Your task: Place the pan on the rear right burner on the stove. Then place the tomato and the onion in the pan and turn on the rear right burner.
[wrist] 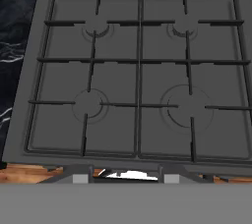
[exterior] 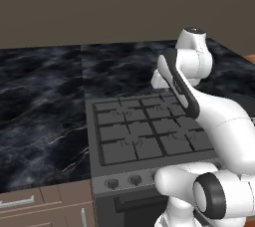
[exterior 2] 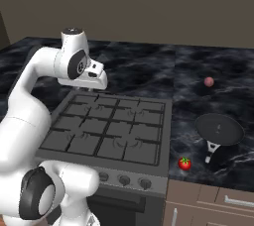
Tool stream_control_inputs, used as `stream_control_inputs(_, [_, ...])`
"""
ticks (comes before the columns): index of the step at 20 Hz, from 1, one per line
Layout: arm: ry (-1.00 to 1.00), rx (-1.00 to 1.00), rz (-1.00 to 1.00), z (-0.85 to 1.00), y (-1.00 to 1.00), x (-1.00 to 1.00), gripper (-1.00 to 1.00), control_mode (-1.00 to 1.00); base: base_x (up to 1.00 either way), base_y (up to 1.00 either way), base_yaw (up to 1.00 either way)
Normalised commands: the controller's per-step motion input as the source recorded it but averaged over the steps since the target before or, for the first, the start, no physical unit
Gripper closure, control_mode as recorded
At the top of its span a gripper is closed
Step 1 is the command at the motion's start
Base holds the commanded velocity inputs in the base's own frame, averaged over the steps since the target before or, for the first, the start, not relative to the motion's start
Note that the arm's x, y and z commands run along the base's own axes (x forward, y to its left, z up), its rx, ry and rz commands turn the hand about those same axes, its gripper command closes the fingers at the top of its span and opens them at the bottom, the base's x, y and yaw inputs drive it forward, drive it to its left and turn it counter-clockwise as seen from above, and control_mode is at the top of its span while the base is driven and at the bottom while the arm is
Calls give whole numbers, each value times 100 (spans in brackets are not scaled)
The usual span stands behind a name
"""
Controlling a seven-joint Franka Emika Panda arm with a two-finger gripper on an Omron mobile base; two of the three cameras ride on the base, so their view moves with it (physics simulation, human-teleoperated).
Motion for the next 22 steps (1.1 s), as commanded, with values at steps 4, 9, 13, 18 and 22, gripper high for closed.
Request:
stream_control_inputs(4, [0, 0, 0, 0, -14, 0, -100, -100, 0, 0, 0])
stream_control_inputs(9, [-1, 0, 0, 0, -39, 0, -100, -100, 0, 0, 0])
stream_control_inputs(13, [0, 0, 0, 0, -47, 0, -100, -100, 0, 0, 0])
stream_control_inputs(18, [0, 0, 0, -4, -54, 0, -100, -100, 0, 0, 0])
stream_control_inputs(22, [0, 0, 0, -11, -51, 0, -100, -100, 0, 0, 0])
